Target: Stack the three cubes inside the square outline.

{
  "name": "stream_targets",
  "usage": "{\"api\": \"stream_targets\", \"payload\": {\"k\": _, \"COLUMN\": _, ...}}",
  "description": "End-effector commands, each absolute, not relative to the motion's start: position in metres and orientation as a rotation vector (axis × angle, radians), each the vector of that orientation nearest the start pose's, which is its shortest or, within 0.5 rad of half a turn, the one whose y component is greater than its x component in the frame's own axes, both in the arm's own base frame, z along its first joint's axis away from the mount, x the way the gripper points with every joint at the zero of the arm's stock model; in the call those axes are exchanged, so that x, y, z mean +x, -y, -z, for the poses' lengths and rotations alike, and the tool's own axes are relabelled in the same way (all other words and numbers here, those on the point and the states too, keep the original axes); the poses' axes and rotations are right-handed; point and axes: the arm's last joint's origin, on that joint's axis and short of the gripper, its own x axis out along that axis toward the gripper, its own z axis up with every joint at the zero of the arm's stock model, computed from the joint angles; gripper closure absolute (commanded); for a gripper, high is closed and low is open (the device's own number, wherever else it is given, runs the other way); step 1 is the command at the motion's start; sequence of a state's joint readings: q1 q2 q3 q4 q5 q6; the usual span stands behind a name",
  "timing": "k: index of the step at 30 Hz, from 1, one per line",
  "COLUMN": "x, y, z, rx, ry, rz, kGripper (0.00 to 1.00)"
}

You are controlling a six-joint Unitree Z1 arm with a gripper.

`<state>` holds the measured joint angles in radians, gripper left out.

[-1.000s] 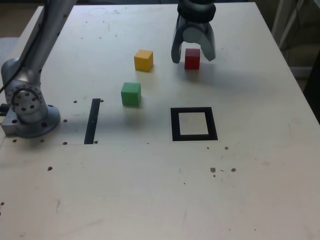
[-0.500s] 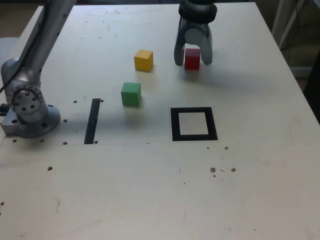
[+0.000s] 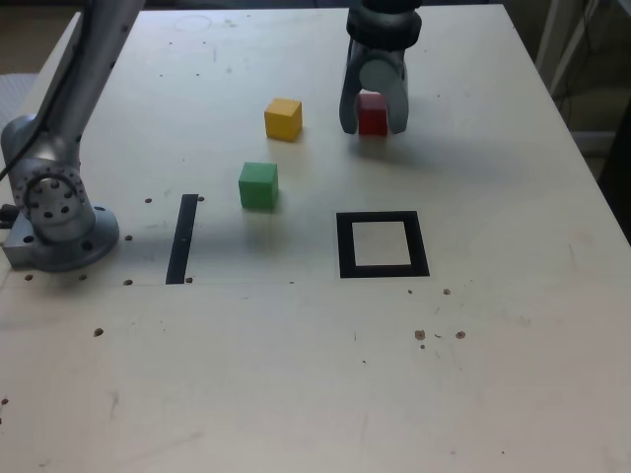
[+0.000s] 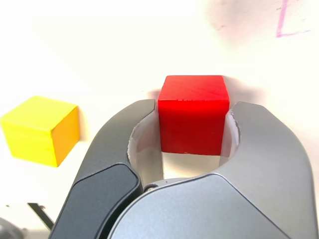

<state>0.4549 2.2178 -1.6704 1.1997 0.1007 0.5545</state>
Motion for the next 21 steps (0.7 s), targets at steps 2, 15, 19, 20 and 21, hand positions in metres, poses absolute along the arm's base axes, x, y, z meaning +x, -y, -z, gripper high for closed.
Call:
{"api": "stream_targets", "payload": {"k": 2, "x": 0.361, "y": -0.182, "z": -0.204, "rx": 0.092, "ry": -1.761, "rz": 0.081, "kGripper": 0.63}}
{"api": "stream_targets", "payload": {"k": 15, "x": 0.331, "y": -0.117, "z": -0.27, "rx": 0.09, "ry": -1.704, "rz": 0.016, "kGripper": 0.63}}
{"api": "stream_targets", "payload": {"k": 19, "x": 0.322, "y": -0.078, "z": -0.277, "rx": 0.083, "ry": -1.723, "rz": 0.001, "kGripper": 0.63}}
{"api": "stream_targets", "payload": {"k": 20, "x": 0.321, "y": -0.069, "z": -0.278, "rx": 0.082, "ry": -1.729, "rz": -0.002, "kGripper": 0.63}}
{"api": "stream_targets", "payload": {"k": 21, "x": 0.321, "y": -0.06, "z": -0.278, "rx": 0.082, "ry": -1.733, "rz": -0.003, "kGripper": 0.63}}
